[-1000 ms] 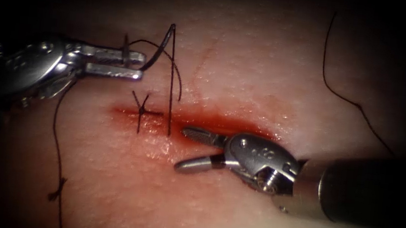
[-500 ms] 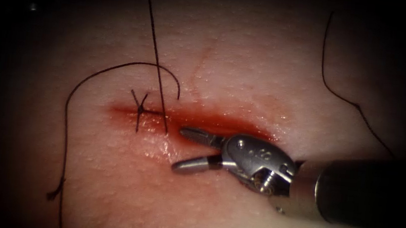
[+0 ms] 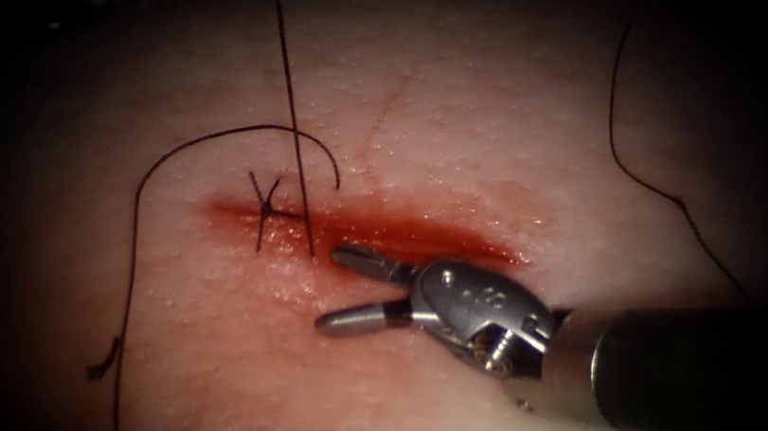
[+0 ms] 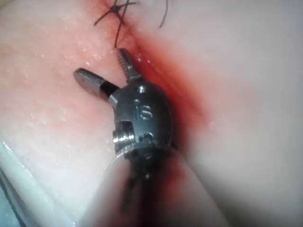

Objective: Wound Closure
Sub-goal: Pull the suture through the wound with the right jaws until a short tail remains.

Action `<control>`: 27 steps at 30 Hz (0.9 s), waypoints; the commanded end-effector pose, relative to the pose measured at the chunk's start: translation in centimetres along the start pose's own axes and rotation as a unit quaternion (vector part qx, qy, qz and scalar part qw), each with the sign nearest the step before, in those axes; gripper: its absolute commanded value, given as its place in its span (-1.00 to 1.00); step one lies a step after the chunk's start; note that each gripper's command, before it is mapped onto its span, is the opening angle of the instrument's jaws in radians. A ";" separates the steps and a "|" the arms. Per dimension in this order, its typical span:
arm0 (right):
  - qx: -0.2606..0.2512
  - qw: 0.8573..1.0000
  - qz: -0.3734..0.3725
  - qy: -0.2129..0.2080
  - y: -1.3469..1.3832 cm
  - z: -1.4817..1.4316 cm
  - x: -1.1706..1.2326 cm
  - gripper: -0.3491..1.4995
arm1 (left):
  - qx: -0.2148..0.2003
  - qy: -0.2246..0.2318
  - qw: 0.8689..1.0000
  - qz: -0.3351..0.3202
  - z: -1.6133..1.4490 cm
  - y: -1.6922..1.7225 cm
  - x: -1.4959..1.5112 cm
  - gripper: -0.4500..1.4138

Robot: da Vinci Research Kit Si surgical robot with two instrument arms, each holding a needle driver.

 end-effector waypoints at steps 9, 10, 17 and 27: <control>-0.032 0.999 0.016 -0.013 0.06 0.20 0.14 0.35 | -0.004 0.001 1.000 -0.020 -0.29 0.24 0.00 -1.00; -0.032 0.999 0.016 -0.013 0.07 0.19 0.14 0.35 | -0.004 -0.001 1.000 -0.020 -0.31 0.25 0.02 -1.00; -0.031 0.999 0.019 -0.016 0.09 0.11 0.15 0.33 | 0.000 -0.009 1.000 -0.022 -0.32 0.30 0.12 -1.00; -0.044 0.999 0.024 -0.013 0.23 0.31 0.19 0.36 | -0.003 -0.007 1.000 -0.015 -0.31 0.48 0.32 -1.00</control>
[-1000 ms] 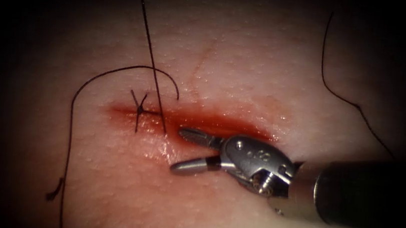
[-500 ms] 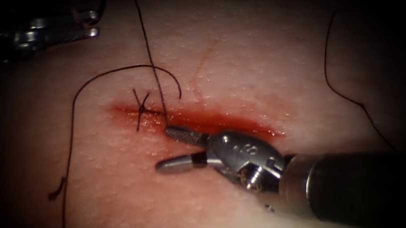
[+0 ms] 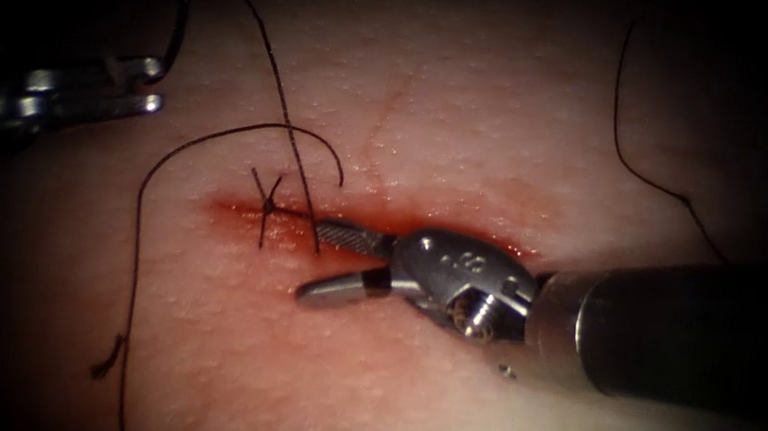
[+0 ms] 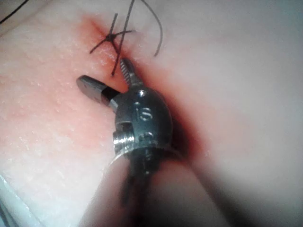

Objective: Wound Closure
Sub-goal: Pull the suture through the wound with the right jaws until a short tail remains.

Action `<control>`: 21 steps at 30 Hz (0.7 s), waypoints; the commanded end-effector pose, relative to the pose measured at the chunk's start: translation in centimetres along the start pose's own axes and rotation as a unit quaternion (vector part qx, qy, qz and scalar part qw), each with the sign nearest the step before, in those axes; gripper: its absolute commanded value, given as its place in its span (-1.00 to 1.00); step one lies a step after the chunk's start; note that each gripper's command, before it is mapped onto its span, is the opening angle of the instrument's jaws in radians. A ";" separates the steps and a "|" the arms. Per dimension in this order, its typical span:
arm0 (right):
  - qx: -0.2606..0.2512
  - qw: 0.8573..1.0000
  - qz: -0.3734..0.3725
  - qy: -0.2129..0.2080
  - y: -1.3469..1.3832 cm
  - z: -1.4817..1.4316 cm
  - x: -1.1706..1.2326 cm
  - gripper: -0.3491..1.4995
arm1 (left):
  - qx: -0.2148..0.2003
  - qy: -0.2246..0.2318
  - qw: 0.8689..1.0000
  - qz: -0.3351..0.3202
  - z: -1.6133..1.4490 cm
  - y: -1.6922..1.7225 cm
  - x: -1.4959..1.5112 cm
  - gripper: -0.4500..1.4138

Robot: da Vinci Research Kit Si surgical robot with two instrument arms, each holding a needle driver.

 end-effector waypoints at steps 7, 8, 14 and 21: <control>0.001 1.000 0.015 0.001 -0.01 0.13 -0.02 -1.00 | -0.002 0.005 1.000 0.003 0.07 0.05 -0.04 -1.00; 0.000 0.999 0.047 -0.001 -0.01 0.12 -0.02 -1.00 | -0.002 0.004 1.000 0.005 0.07 0.07 -0.06 -1.00; 0.003 0.998 0.056 -0.003 -0.23 -0.03 -0.06 -1.00 | -0.005 0.004 1.000 0.008 0.01 0.32 -0.36 -1.00; 0.024 0.998 0.058 -0.028 -1.01 -0.43 -0.05 -1.00 | 0.002 -0.011 1.000 -0.003 -0.03 0.77 -0.59 -1.00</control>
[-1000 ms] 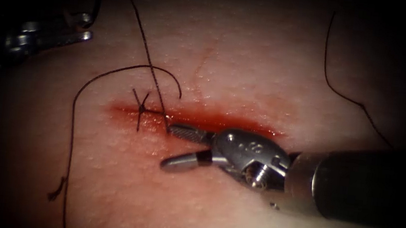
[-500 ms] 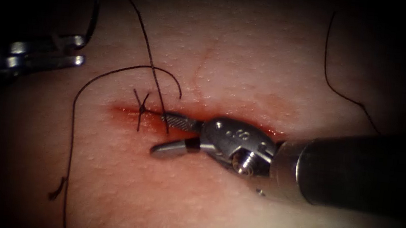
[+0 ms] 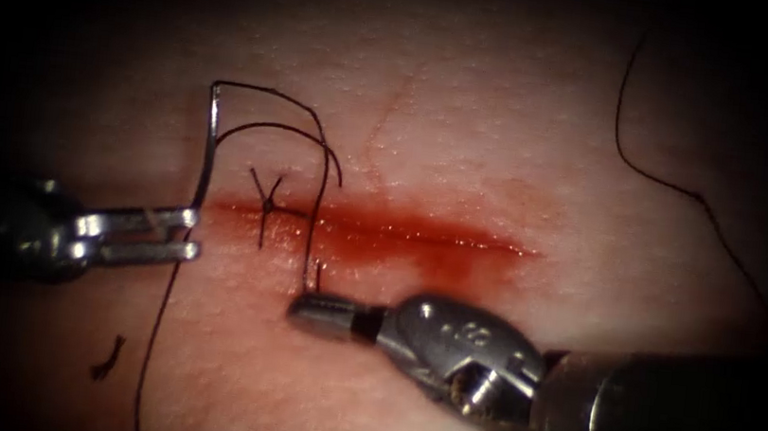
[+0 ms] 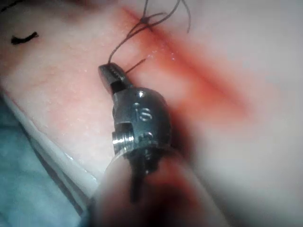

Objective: Wound Closure
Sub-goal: Pull the suture through the wound with the right jaws until a short tail remains.

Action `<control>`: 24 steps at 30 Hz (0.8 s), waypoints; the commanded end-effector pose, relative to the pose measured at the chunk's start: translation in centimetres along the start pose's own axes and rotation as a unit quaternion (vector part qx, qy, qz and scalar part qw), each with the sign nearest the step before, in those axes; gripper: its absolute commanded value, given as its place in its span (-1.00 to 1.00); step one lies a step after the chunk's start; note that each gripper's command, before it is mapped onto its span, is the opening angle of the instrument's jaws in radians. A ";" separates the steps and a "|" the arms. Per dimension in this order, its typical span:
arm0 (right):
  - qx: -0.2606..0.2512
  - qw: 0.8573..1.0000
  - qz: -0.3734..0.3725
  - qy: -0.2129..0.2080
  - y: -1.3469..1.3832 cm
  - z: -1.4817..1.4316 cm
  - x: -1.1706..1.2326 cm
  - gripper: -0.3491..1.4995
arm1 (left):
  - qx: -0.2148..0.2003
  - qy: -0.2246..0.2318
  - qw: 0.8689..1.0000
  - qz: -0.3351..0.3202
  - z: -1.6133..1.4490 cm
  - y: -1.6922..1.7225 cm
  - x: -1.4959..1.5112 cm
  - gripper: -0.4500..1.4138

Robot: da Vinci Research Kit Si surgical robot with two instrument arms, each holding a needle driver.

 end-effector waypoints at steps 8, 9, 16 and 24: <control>0.025 0.999 -0.012 -0.027 -0.85 -0.12 -0.08 -1.00 | 0.005 -0.010 1.000 0.003 -0.03 0.42 0.04 -1.00; 0.029 0.999 -0.014 -0.034 -0.95 -0.12 -0.09 -1.00 | 0.006 -0.012 1.000 0.004 -0.05 0.46 0.05 -1.00; 0.052 0.977 -0.205 -0.009 -0.91 -0.06 0.06 0.51 | 0.021 -0.024 0.999 -0.007 -0.28 0.21 0.17 -1.00; 0.012 0.958 -0.286 0.000 -0.40 -0.14 0.27 0.56 | 0.063 -0.044 0.997 0.004 -0.52 -0.32 0.16 -1.00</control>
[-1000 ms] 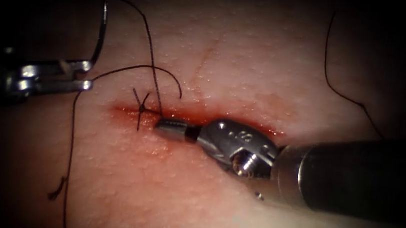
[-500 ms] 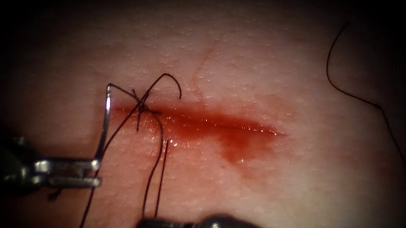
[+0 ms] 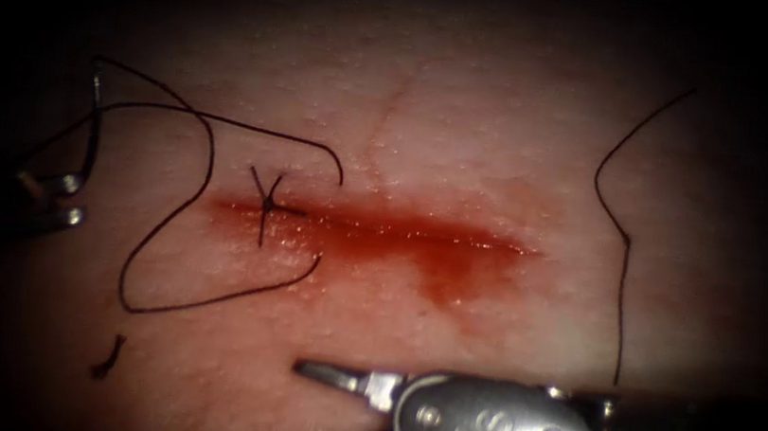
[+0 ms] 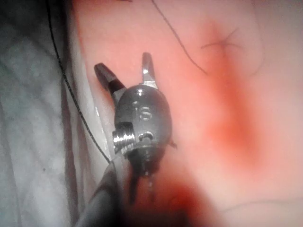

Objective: Wound Closure
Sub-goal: Pull the suture through the wound with the right jaws until a short tail remains.

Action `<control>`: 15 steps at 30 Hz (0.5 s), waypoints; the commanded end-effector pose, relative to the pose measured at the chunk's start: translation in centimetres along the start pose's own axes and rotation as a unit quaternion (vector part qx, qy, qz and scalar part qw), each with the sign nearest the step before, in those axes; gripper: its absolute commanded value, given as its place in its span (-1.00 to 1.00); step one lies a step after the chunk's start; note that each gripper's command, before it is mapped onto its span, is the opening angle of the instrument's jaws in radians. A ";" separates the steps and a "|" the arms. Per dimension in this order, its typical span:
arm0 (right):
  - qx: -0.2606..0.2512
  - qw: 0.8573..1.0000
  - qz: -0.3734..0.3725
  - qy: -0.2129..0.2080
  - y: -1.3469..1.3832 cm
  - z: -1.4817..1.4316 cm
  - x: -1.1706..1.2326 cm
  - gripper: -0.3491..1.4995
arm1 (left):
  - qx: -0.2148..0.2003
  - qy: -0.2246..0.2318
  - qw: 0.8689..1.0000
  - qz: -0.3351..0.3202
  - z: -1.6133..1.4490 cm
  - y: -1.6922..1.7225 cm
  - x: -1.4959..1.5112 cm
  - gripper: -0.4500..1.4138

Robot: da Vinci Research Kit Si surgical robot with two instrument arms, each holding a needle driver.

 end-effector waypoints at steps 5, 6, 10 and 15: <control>-0.032 0.999 -0.034 -0.020 0.38 0.27 -0.15 0.42 | 0.005 -0.004 1.000 0.002 0.10 -0.04 -0.22 -1.00; -0.039 0.998 -0.039 -0.024 0.44 0.30 -0.17 0.40 | 0.004 -0.003 1.000 0.002 0.11 -0.05 -0.22 -1.00; -0.050 0.996 -0.050 -0.048 0.68 0.48 -0.32 0.34 | 0.004 -0.004 1.000 0.002 0.10 -0.05 -0.22 -1.00; -0.051 0.995 -0.058 -0.067 0.79 0.64 -0.47 0.31 | 0.002 0.000 1.000 0.002 0.13 -0.04 -0.22 -1.00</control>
